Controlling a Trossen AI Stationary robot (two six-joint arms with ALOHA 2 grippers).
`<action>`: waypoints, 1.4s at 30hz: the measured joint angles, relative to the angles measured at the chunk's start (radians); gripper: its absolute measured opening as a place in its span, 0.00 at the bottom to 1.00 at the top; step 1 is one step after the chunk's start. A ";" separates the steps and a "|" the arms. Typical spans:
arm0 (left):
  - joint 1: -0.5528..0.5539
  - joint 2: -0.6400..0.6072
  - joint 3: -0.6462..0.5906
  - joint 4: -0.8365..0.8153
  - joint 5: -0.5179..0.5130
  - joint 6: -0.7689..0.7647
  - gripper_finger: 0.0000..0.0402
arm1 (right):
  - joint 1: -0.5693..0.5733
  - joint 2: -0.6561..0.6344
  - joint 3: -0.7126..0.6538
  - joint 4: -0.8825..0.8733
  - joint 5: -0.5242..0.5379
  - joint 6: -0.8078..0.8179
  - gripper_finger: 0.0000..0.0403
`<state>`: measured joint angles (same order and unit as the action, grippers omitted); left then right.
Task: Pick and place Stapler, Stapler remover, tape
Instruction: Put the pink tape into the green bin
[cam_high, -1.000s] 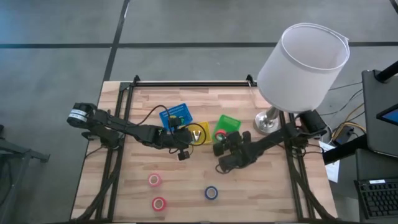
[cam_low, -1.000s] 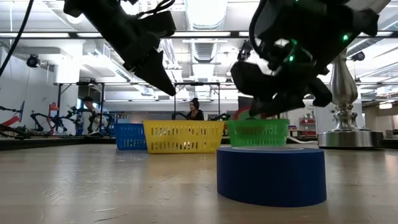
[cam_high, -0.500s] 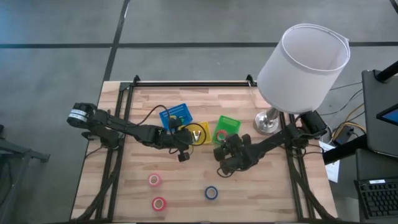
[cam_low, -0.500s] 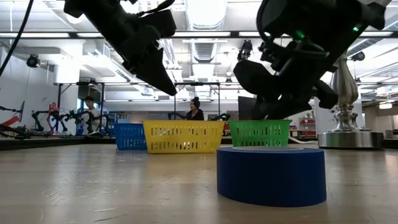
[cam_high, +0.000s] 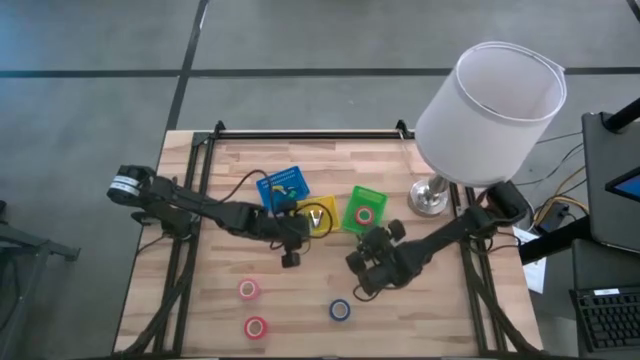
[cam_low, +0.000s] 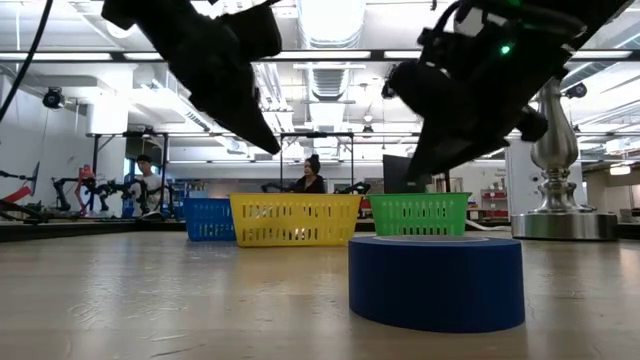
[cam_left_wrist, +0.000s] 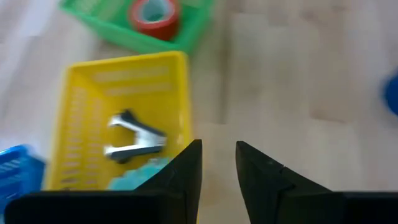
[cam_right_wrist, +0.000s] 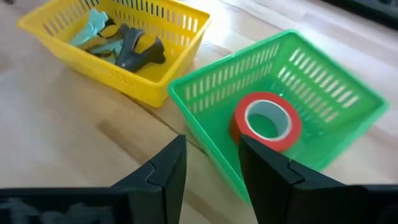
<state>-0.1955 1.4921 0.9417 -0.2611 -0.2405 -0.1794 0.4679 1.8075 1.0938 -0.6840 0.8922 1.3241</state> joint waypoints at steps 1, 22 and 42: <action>-0.005 0.000 0.000 0.000 0.023 0.012 0.25 | 0.011 -0.006 0.003 -0.025 0.000 0.000 0.35; -0.116 -0.121 0.001 -0.543 0.077 -0.173 0.39 | 0.354 -0.248 -0.267 0.013 0.105 0.106 0.35; -0.370 -0.117 -0.188 -0.358 0.326 -0.517 0.38 | 0.383 -0.248 -0.538 1.010 0.109 -0.405 0.35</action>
<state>-0.5657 1.3746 0.7537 -0.6188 0.0859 -0.6965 0.8509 1.5597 0.5558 0.3264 1.0017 0.9188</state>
